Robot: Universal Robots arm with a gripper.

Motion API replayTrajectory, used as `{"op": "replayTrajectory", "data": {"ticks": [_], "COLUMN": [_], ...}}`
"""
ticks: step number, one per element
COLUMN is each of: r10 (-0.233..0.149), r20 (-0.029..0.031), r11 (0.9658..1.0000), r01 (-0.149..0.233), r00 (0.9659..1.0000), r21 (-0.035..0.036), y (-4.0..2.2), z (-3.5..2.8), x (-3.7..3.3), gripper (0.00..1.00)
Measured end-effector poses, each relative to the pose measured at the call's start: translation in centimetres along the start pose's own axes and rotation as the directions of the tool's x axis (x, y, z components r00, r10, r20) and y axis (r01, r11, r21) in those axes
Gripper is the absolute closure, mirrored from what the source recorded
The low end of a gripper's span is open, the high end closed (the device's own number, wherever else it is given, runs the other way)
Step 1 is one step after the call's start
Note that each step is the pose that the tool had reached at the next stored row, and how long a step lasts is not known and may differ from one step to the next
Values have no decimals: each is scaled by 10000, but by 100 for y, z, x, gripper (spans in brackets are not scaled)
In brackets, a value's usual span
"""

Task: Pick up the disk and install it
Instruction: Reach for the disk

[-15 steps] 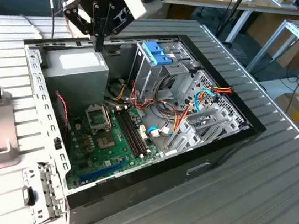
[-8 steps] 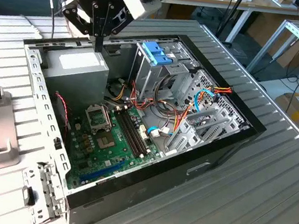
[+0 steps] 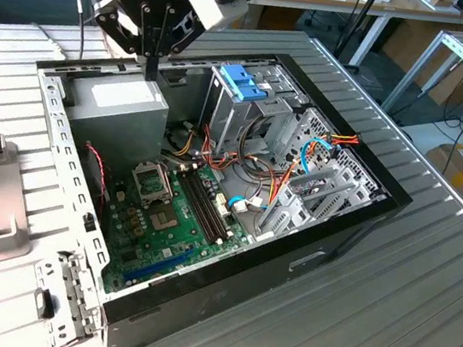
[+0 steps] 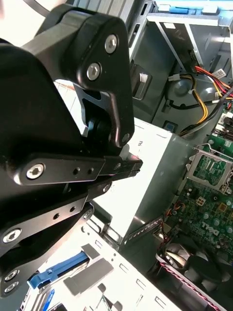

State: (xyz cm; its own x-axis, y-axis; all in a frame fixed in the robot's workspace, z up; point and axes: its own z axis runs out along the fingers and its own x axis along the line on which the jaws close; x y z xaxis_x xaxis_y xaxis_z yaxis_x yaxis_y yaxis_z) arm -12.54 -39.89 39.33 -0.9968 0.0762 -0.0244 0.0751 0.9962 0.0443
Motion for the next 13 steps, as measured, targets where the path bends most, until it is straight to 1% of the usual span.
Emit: {"op": "replayTrajectory", "data": {"ticks": [13], "r10": [0], "r20": [0], "r11": [10000], "r01": [0], "r00": [10000], "r21": [0], "y": [-2], "z": [-1], "x": [28], "gripper": [89]}}
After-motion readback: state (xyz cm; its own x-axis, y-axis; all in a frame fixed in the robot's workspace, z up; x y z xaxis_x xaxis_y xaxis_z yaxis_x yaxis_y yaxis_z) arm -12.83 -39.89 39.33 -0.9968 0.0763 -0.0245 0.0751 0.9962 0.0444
